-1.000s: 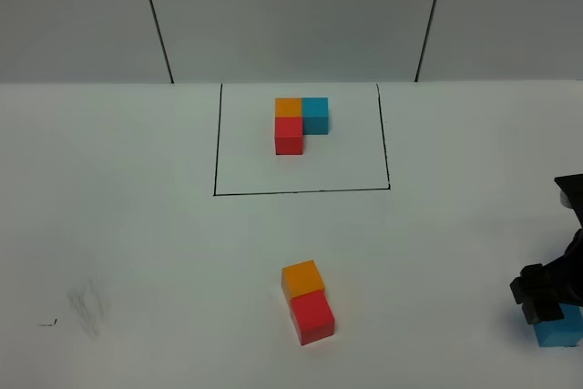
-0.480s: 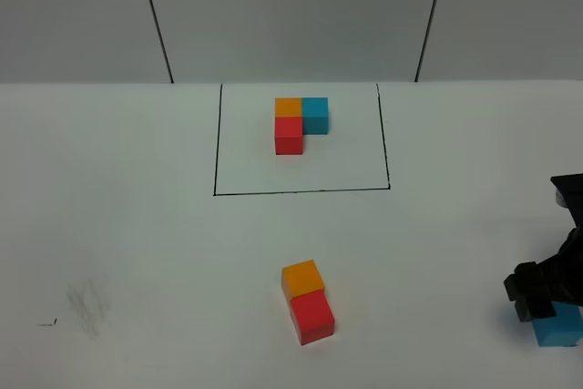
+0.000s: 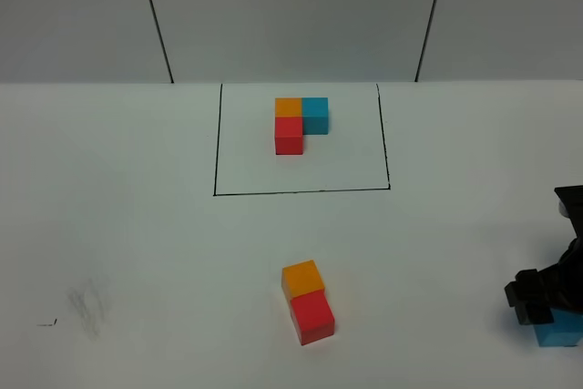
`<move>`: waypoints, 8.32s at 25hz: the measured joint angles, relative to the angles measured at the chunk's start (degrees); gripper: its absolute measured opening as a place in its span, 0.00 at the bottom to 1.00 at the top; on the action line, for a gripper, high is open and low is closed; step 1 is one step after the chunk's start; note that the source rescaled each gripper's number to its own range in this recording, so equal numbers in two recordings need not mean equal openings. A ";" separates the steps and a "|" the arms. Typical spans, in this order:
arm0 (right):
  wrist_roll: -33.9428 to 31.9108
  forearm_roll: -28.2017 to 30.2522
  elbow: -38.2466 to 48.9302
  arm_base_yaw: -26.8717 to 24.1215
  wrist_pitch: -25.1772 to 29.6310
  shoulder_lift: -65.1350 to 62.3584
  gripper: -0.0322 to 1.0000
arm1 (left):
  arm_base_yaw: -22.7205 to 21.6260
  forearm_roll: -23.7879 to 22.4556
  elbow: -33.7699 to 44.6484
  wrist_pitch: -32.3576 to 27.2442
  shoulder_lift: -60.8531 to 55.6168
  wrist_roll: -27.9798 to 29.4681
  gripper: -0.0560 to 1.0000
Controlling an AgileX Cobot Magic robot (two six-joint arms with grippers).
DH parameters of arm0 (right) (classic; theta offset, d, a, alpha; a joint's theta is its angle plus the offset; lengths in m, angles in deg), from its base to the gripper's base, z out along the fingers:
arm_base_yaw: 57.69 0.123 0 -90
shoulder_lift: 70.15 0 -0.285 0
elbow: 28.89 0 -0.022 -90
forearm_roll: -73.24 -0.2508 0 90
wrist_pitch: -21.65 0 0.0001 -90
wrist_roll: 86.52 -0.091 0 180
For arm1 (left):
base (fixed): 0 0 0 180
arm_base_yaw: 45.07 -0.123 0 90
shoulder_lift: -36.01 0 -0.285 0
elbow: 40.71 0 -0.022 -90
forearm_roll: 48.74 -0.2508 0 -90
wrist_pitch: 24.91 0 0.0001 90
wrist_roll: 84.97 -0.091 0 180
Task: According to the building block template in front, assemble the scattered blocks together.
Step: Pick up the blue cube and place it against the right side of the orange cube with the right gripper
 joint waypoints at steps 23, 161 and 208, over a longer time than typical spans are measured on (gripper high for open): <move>0.05 -0.19 0.04 -2.20 -2.56 6.31 0.60 | 0.00 0.00 0.00 0.00 0.00 0.00 0.99; 81.96 -4.35 -24.89 17.48 19.76 7.24 0.03 | 0.00 0.00 0.00 0.00 0.00 0.00 0.99; 84.72 -4.42 -45.76 27.60 23.90 26.02 0.03 | 0.00 0.00 0.00 0.00 0.00 0.00 0.99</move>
